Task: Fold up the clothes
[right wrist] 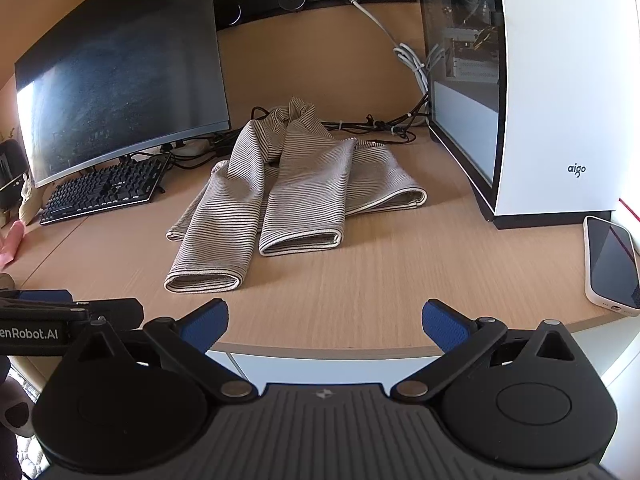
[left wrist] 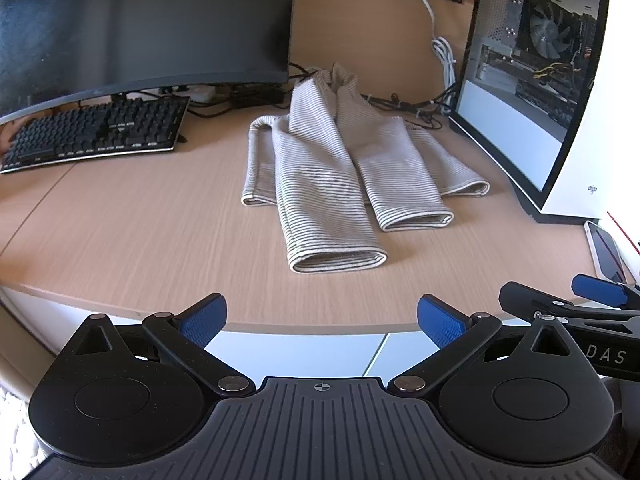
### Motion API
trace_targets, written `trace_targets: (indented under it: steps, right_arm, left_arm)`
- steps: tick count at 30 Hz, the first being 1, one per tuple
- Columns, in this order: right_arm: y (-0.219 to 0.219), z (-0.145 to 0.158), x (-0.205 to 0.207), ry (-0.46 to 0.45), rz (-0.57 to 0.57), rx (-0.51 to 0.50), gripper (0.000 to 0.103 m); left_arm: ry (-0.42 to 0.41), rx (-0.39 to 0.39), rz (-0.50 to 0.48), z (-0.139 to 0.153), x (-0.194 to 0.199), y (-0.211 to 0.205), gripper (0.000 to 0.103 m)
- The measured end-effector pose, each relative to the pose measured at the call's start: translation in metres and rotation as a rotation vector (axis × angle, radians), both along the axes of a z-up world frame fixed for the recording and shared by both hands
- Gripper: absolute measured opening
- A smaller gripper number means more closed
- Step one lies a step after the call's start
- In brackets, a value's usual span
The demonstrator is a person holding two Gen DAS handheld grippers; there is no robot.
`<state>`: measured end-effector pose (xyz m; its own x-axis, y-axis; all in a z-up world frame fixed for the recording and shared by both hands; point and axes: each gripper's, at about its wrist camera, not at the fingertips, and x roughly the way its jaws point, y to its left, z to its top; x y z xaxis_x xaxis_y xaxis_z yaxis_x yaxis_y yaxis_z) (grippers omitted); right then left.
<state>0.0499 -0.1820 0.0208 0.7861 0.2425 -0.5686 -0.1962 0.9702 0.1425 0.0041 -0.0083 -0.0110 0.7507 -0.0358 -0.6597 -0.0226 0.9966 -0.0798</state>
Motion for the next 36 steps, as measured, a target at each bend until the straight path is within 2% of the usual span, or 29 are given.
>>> trace_targets:
  steps: [18, 24, 30, 36]
  right_arm:
    - [0.001, 0.0, 0.006, 0.005, -0.001, -0.003, 0.103]
    - [0.01, 0.003, 0.023, 0.01, -0.025, -0.004, 0.103]
    - [0.026, 0.01, 0.05, 0.007, -0.055, -0.007, 0.103]
    - [0.046, 0.015, 0.073, 0.046, -0.081, -0.02, 0.103]
  left_arm:
    - [0.007, -0.002, -0.001, -0.001, 0.004, 0.0, 0.103]
    - [0.029, -0.012, -0.016, 0.002, 0.015, 0.011, 0.103]
    - [0.013, -0.017, -0.046, 0.011, 0.043, 0.032, 0.103]
    - [0.084, -0.136, -0.054, 0.007, 0.102, 0.054, 0.103]
